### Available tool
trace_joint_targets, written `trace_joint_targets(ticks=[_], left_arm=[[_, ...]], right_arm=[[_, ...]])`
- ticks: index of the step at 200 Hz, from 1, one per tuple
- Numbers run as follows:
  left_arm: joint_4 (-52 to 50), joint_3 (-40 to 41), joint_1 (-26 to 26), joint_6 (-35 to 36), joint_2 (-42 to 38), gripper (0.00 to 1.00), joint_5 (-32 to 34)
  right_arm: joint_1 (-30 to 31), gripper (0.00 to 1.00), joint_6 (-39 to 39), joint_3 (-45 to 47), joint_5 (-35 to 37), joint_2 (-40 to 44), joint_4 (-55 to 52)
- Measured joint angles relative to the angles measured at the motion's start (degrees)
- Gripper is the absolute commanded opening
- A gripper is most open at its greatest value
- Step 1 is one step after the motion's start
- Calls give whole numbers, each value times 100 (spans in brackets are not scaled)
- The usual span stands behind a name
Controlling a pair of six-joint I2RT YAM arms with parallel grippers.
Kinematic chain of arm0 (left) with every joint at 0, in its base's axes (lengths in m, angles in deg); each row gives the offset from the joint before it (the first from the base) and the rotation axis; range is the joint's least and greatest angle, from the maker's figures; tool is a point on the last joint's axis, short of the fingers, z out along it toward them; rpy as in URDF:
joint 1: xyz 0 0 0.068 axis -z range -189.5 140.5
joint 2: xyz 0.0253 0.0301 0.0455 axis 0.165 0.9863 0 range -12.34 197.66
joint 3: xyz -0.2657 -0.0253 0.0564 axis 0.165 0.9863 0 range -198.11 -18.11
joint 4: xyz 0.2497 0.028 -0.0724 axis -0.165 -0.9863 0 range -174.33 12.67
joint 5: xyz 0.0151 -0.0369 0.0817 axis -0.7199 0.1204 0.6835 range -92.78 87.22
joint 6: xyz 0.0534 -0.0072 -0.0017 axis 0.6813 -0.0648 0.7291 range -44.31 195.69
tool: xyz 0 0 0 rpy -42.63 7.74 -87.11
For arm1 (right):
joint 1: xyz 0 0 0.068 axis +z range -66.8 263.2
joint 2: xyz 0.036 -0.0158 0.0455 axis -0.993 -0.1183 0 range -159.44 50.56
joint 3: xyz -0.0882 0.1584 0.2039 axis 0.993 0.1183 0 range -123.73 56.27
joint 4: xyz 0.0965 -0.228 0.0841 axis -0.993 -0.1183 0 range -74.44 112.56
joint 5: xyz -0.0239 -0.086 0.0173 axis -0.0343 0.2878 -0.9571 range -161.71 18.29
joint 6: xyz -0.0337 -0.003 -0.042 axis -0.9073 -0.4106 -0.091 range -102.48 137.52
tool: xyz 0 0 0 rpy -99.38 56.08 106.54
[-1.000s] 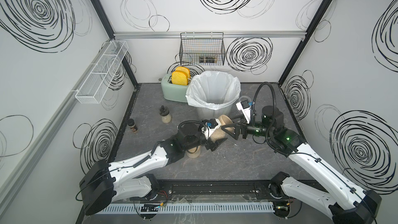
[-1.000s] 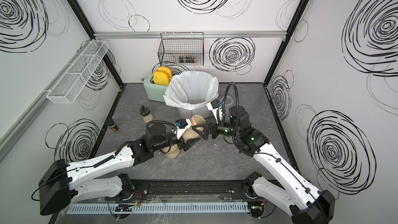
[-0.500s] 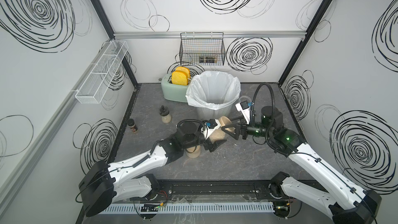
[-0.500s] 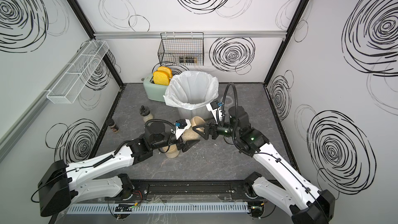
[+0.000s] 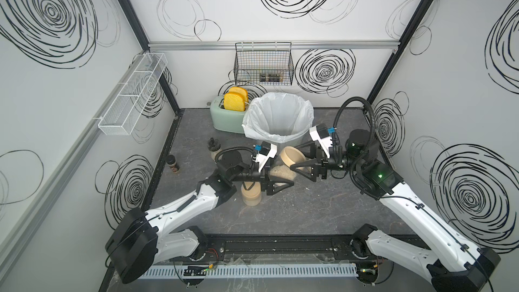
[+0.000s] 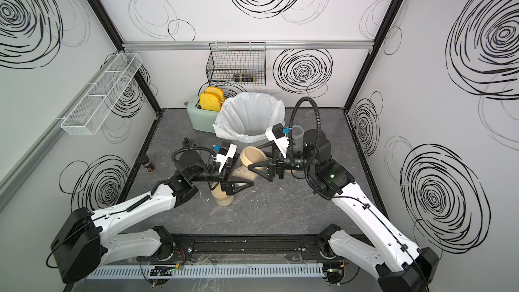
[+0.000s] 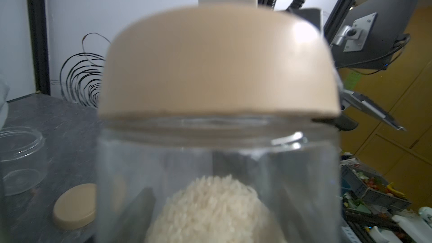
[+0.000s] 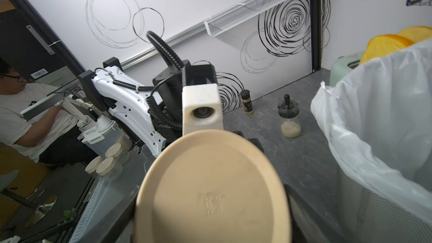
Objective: Empty moldy rice from jars
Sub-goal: Unscrew the lid from the jar.
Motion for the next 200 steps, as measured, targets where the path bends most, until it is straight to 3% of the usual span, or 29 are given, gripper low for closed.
trace_joint_targets(ticks=[64, 97, 130, 200], left_arm=[[1471, 2, -35, -1176, 271, 81, -691], [1591, 55, -35, -1235, 271, 81, -691], [1504, 55, -33, -1073, 216, 82, -658], [1469, 203, -52, -841, 52, 85, -376]], right_arm=[[-9, 70, -431, -369, -789, -221, 144], [-7, 82, -492, -415, -863, -273, 140], [11, 100, -507, -415, -798, -269, 103], [48, 98, -459, -413, -533, -264, -37]])
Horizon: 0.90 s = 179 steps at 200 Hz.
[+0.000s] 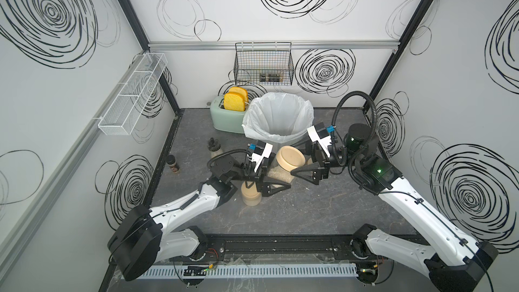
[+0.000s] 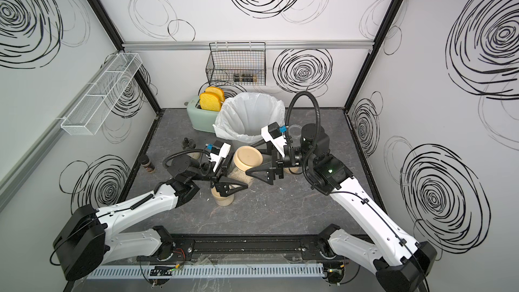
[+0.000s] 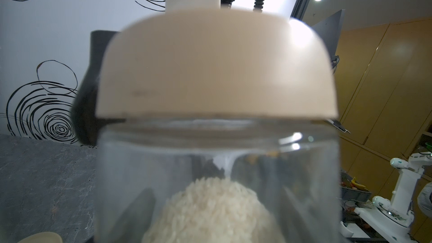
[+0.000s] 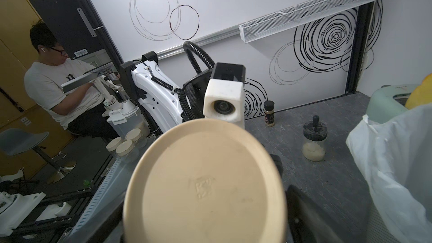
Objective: Empty moldy rice from jars
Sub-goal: Unscrew the lid from the jar.
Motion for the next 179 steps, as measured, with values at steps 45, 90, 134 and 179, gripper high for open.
trace_joint_targets(ticks=[45, 90, 134, 179], left_arm=[[-96, 79, -118, 122, -144, 85, 131], [-173, 190, -197, 310, -387, 85, 378], [-1182, 225, -299, 1023, -933, 86, 1150], [-2813, 188, -238, 2057, -1491, 85, 2752]], right_arm=[[0, 98, 4, 0, 170, 48, -55], [-7, 98, -2, 2, 275, 94, -153], [-105, 98, -11, 210, 420, 337, -332], [-214, 98, -11, 293, 625, 546, -420]])
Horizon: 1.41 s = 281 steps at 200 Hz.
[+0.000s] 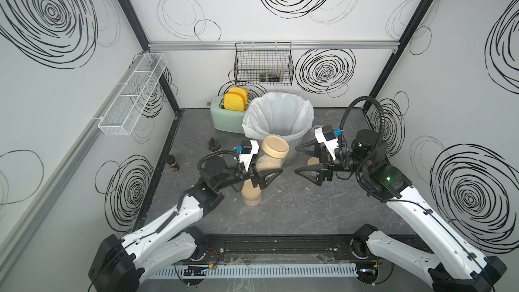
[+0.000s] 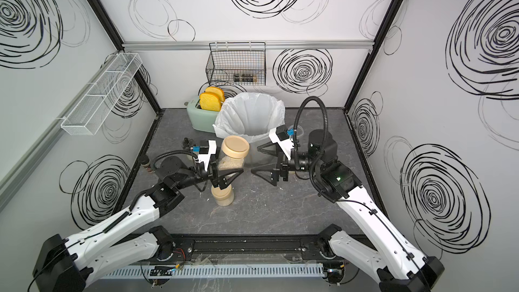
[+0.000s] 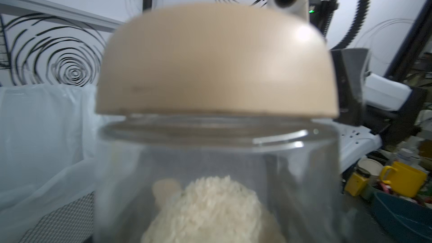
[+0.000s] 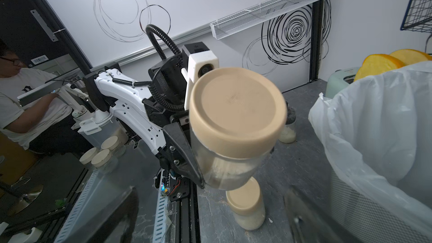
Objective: Empty moldy rice from jars
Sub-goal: Unscrew the lid from the jar.
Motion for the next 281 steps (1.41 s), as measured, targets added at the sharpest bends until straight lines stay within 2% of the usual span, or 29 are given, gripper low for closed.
trace_joint_targets(ticks=[27, 57, 115, 185, 281], left_arm=[[-817, -101, 225, 603, -131, 84, 1176], [-1349, -160, 730, 1198, -144, 83, 2347], [-1464, -162, 1727, 2076, -17, 83, 3713], [-1198, -243, 2179, 2610, 389, 83, 4454], [-1075, -254, 2245, 2761, 396, 83, 4680]], right_arm=[[-4, 98, 7, 0, 151, -15, -11], [-4, 98, 118, 0, 348, -103, 17], [76, 98, 645, 0, 960, -525, 337], [481, 98, 887, 0, 1523, -662, 533], [501, 98, 979, 0, 1762, -728, 538]])
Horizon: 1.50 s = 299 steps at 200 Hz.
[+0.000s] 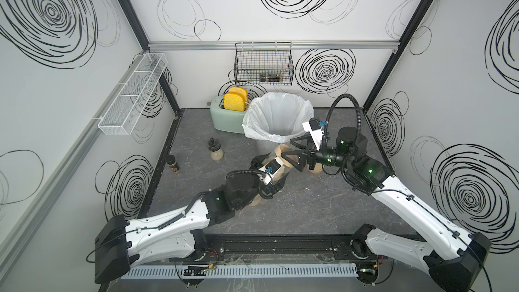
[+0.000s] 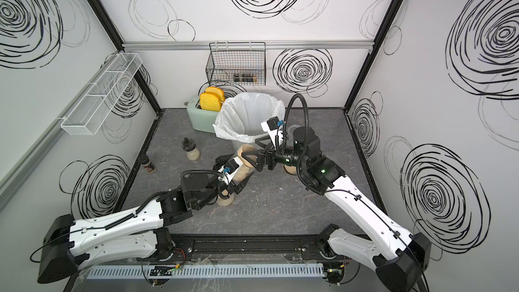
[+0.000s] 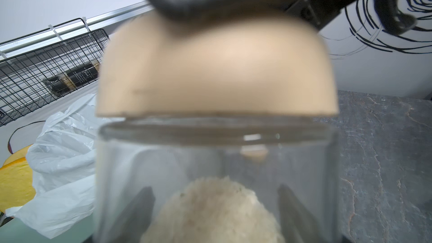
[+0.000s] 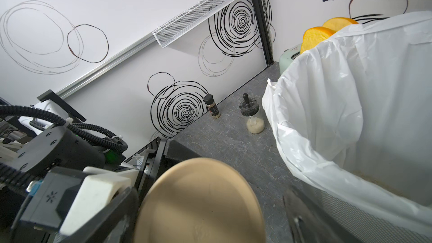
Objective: Empty moldy rice from jars
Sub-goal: Unscrew the lid from the jar.
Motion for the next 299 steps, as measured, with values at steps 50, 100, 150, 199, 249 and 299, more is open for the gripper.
trace_joint_targets(ticks=[50, 100, 150, 199, 249, 299], left_arm=[[11, 0, 0, 2, 44, 83, 9], [46, 0, 2, 0, 50, 83, 7], [42, -2, -7, -31, 59, 83, -39], [-15, -2, -542, -542, 48, 82, -1196], [-2, -2, -1362, -1635, 44, 83, -3545], [909, -2, -1871, -3010, 402, 83, -5617]], right_arm=[[9, 98, 61, 26, -109, -83, 24], [22, 98, 101, 59, -278, -144, 42], [22, 74, 116, 70, -450, -170, 74], [7, 67, 96, 76, -450, -170, 94], [-2, 65, -79, 81, -680, -164, 138], [-48, 65, -275, 76, -1032, -13, 334]])
